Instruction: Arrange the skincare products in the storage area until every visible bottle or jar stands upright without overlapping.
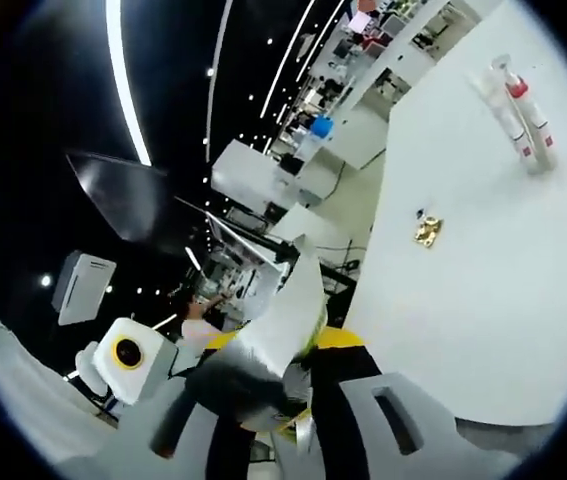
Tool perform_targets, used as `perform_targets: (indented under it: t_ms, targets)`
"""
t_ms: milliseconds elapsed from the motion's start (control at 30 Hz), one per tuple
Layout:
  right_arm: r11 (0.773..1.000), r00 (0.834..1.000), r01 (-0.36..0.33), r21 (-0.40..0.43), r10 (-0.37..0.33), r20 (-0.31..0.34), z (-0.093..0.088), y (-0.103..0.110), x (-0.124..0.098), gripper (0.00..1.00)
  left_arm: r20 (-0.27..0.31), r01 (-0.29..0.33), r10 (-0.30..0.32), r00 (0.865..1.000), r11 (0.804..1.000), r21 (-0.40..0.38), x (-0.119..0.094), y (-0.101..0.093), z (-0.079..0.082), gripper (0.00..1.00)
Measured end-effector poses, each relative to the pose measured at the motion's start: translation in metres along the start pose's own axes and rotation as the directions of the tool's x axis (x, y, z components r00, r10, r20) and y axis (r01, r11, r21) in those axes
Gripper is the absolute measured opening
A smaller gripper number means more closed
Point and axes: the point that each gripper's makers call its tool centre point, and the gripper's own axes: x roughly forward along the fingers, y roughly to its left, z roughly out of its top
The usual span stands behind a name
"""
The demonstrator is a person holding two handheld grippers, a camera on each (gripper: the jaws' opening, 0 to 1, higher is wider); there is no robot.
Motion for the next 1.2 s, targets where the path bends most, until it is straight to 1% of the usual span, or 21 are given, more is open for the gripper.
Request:
perform_targets:
  t_ms: [200,267,300,333,467,500,533,600,667,700,733,767,800,867,967,1033,1133,1200]
  targets:
    - [0.999,1.0,0.0,-0.032,0.0,-0.002,0.001,0.0,0.0,0.15,0.002,0.006,-0.006,1.0,1.0,-0.002,0.002,0.001,-0.001,0.23]
    - [0.999,1.0,0.0,-0.041,0.0,-0.005,0.002,-0.001,0.002,0.14,0.004,0.001,-0.001,1.0,1.0,0.011,0.002,0.002,0.0,0.24]
    - [0.999,1.0,0.003,-0.047,-0.003,-0.004,0.004,-0.002,0.003,0.14,0.011,-0.008,0.008,1.0,0.999,0.034,0.002,0.004,0.0,0.25]
    - [0.998,1.0,0.01,-0.055,-0.01,0.003,0.007,-0.003,0.004,0.14,0.013,-0.014,0.013,1.0,0.999,0.035,0.002,0.005,0.0,0.26]
    - [0.996,1.0,0.024,-0.083,-0.023,0.014,0.017,-0.007,0.007,0.14,0.017,-0.042,0.042,0.999,0.999,0.007,0.001,0.015,-0.001,0.32]
    - [0.995,1.0,0.028,-0.1,-0.027,0.013,0.02,-0.009,0.008,0.14,0.017,-0.05,0.05,0.999,0.999,-0.001,0.0,0.018,-0.001,0.33]
    - [0.994,0.999,0.032,-0.108,-0.03,0.014,0.021,-0.009,0.009,0.14,0.016,-0.053,0.053,0.998,0.999,-0.005,0.0,0.02,-0.001,0.34]
    - [0.991,0.999,0.034,-0.126,-0.032,0.015,0.025,-0.01,0.009,0.13,0.009,-0.077,0.077,0.997,0.997,-0.005,-0.001,0.027,-0.003,0.35]
    - [0.989,0.999,0.033,-0.144,-0.03,0.02,0.029,-0.01,0.009,0.13,0.006,-0.082,0.082,0.997,0.996,-0.037,-0.003,0.033,-0.005,0.37]
    - [0.989,0.999,0.032,-0.146,-0.029,0.022,0.031,-0.01,0.008,0.13,0.015,-0.084,0.086,0.996,0.993,-0.084,-0.004,0.036,-0.004,0.38]
    - [0.988,0.999,0.032,-0.15,-0.029,0.024,0.032,-0.01,0.008,0.13,0.019,-0.081,0.083,0.996,0.99,-0.116,-0.005,0.037,-0.004,0.39]
    - [0.985,0.999,0.035,-0.166,-0.03,0.028,0.035,-0.011,0.008,0.13,0.021,-0.079,0.083,0.996,0.987,-0.138,-0.005,0.039,-0.004,0.39]
    - [0.984,0.999,0.034,-0.173,-0.029,0.027,0.036,-0.011,0.008,0.12,0.023,-0.08,0.084,0.996,0.987,-0.138,-0.007,0.042,-0.005,0.4]
    - [0.982,1.0,0.02,-0.188,-0.016,0.022,0.037,-0.008,0.009,0.12,0.035,-0.076,0.084,0.996,0.978,-0.195,-0.008,0.045,-0.004,0.42]
    - [0.975,1.0,-0.006,-0.222,0.007,0.007,0.038,0.0,0.01,0.12,0.06,-0.051,0.068,0.996,0.966,-0.253,-0.01,0.048,-0.003,0.46]
    - [0.965,1.0,-0.026,-0.259,0.026,-0.005,0.038,0.007,0.01,0.12,0.077,-0.017,0.045,0.996,0.943,-0.332,-0.011,0.047,-0.003,0.47]
    - [0.949,0.997,-0.08,-0.305,0.071,-0.04,0.035,0.017,0.009,0.12,0.102,0.025,0.013,0.995,0.931,-0.365,-0.01,0.046,-0.002,0.51]
    - [0.948,0.994,-0.105,-0.299,0.093,-0.055,0.035,0.021,0.009,0.12,0.137,0.074,-0.017,0.99,0.903,-0.422,-0.009,0.042,0.003,0.53]
